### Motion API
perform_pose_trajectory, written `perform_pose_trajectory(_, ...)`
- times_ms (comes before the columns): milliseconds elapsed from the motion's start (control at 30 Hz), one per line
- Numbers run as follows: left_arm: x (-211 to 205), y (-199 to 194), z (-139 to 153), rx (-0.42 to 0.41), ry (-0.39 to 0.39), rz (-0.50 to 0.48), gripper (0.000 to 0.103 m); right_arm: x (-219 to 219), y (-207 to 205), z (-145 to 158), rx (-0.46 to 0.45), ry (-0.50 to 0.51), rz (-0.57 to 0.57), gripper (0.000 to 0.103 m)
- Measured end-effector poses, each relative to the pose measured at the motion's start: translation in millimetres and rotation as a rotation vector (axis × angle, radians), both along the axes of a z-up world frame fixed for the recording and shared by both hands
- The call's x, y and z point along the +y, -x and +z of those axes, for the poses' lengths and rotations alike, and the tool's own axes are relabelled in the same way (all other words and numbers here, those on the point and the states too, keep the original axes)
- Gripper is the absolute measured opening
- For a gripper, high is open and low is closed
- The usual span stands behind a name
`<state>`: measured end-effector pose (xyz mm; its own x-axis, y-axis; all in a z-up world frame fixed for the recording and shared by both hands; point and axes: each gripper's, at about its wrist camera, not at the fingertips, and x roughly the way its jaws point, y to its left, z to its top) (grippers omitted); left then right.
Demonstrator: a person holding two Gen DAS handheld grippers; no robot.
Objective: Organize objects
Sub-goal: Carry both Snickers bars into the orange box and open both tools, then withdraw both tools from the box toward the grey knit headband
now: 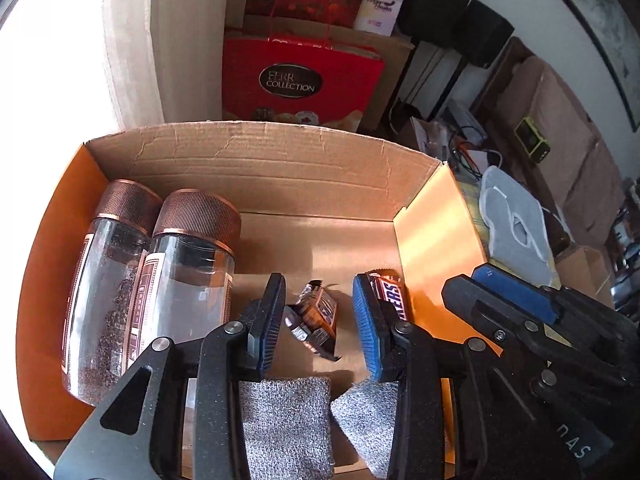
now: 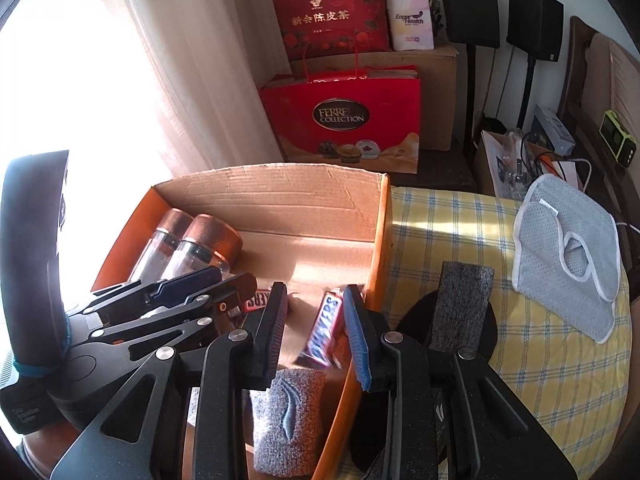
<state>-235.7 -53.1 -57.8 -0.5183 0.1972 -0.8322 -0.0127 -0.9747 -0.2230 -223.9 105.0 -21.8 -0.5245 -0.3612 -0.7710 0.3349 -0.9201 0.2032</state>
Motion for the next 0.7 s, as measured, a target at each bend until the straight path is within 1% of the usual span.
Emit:
perform_pose_trajectory(200,-2,-4,6,0.01,-0.004,-0.002,0.034,6,-6,6,0.01,0.016,0.004,0.03)
perform_pose_trajectory(300,-2,-9,12,0.025,-0.01,-0.002,0.035,12,-11,13,0.028,0.021,-0.006,0.035)
perform_pose_trajectory(400,-1,-15,20,0.051,-0.004,-0.008,0.046,19,-16,23,0.046,0.029,-0.008,0.037)
perform_pose_trajectory(433,0,-17,23,0.06,-0.007,-0.014,0.054,22,-19,27,0.055,0.031,-0.01,0.04)
perform_pose_trajectory(467,2,-20,26,0.07,-0.012,-0.022,0.058,25,-22,31,0.064,0.034,-0.013,0.044)
perform_pose_trajectory(500,3,-23,29,0.082,-0.014,-0.03,0.063,29,-25,34,0.073,0.038,-0.019,0.046)
perform_pose_trajectory(567,7,-30,37,0.103,-0.005,-0.044,0.073,38,-32,42,0.09,0.041,-0.034,0.057)
perform_pose_trajectory(600,9,-34,40,0.114,0.001,-0.051,0.075,42,-35,45,0.098,0.038,-0.039,0.059)
perform_pose_trajectory(667,15,-40,46,0.133,0.003,-0.067,0.087,50,-40,49,0.109,0.024,-0.054,0.065)
perform_pose_trajectory(700,17,-43,49,0.14,0.0,-0.073,0.089,53,-42,50,0.111,0.018,-0.059,0.066)
